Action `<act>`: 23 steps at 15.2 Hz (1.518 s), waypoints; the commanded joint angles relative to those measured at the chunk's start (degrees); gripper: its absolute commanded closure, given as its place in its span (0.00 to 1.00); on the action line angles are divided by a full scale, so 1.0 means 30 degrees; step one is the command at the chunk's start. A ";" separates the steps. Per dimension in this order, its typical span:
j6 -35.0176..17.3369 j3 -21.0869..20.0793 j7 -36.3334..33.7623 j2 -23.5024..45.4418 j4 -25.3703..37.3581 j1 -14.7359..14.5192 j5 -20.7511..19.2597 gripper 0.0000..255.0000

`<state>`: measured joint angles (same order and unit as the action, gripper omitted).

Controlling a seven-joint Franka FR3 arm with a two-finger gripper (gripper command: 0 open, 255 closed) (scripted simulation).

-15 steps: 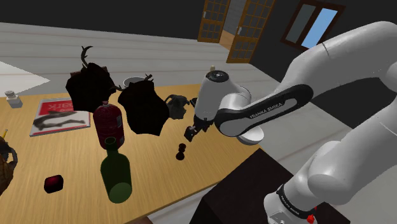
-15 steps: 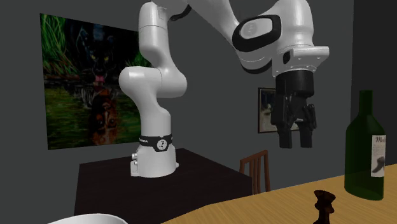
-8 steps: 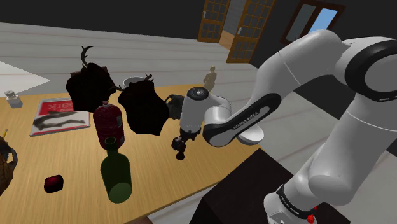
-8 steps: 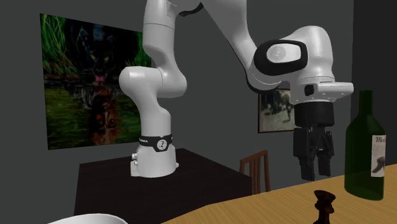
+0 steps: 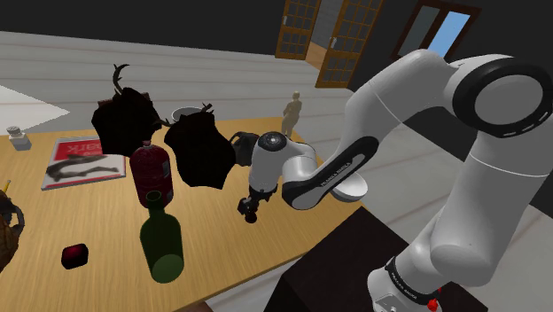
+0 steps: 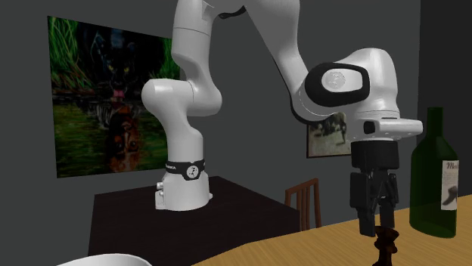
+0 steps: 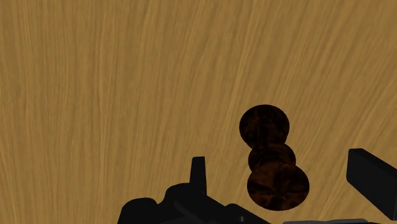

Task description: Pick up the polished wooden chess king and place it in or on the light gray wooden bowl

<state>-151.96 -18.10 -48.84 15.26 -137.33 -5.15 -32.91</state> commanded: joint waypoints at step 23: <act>0.1232 -0.0852 0.1724 -0.1766 -0.0202 0.0540 0.2053 1.00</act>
<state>-148.83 -20.33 -44.62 10.82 -137.83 -3.84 -27.75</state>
